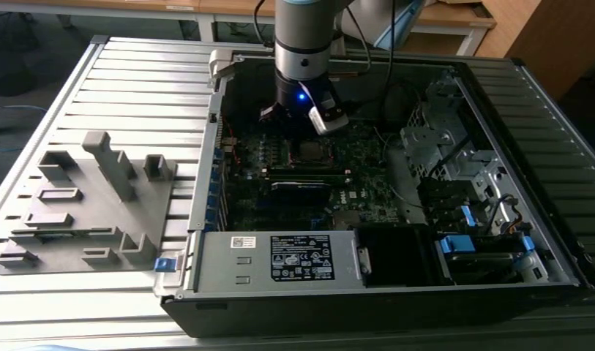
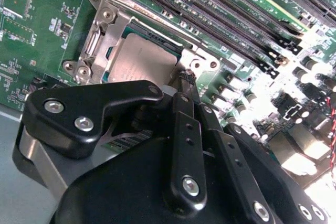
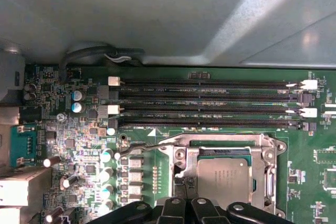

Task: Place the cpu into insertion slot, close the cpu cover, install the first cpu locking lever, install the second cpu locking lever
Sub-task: 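Close the cpu cover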

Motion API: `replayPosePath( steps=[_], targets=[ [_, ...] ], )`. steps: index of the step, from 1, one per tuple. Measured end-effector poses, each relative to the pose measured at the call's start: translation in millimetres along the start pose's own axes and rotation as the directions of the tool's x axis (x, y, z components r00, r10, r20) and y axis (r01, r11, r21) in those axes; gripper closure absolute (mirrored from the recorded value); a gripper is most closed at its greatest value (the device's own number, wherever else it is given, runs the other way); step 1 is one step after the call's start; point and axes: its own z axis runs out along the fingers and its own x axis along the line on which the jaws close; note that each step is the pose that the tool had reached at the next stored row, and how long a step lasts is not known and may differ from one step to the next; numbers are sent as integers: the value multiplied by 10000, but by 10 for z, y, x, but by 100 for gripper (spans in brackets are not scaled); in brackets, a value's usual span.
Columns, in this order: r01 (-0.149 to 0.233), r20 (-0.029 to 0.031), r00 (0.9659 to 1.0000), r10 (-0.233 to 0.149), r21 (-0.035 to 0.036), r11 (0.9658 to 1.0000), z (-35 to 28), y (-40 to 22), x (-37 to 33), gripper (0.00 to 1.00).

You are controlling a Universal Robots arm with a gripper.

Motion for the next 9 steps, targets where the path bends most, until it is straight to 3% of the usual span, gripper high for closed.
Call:
replayPosePath(
  steps=[9],
  targets=[
    [0, 2, 10000, 0, -1, 10000, 11, 0, 1, 89]
  ],
)
